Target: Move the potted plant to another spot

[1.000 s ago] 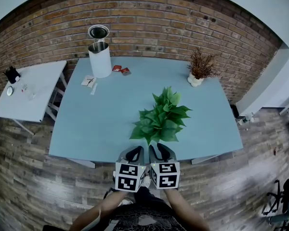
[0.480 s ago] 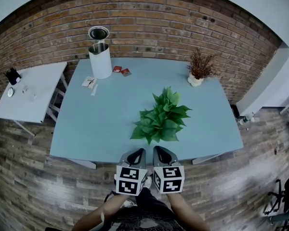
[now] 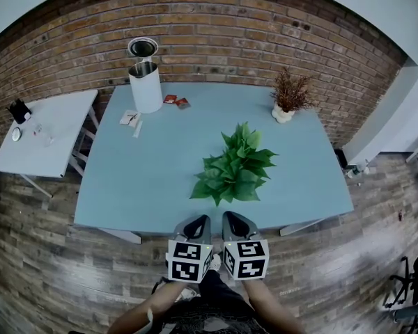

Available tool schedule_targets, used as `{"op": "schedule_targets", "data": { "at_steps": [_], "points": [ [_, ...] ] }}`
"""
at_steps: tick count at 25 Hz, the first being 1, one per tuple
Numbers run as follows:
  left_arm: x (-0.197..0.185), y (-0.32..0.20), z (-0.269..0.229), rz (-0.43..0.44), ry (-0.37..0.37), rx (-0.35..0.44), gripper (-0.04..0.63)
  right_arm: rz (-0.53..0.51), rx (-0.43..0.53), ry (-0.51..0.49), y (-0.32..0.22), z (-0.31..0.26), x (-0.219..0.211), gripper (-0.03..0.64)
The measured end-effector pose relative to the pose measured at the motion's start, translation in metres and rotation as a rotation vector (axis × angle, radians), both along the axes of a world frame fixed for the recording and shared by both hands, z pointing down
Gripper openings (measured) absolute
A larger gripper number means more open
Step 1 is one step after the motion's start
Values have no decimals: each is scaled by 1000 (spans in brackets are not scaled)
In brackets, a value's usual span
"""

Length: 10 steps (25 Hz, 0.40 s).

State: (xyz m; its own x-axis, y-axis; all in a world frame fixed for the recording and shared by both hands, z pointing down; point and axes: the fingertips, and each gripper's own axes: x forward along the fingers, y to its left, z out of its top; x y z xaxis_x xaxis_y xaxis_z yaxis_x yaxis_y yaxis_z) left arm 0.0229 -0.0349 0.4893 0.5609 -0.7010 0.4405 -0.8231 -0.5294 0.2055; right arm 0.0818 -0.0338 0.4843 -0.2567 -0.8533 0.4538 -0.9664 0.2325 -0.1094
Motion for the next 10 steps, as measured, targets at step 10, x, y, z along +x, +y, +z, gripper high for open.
{"op": "schedule_targets", "data": {
  "at_steps": [10],
  "points": [
    [-3, 6, -1, 1, -2, -4, 0, -15, 0, -11, 3, -2, -9, 5]
  ]
}}
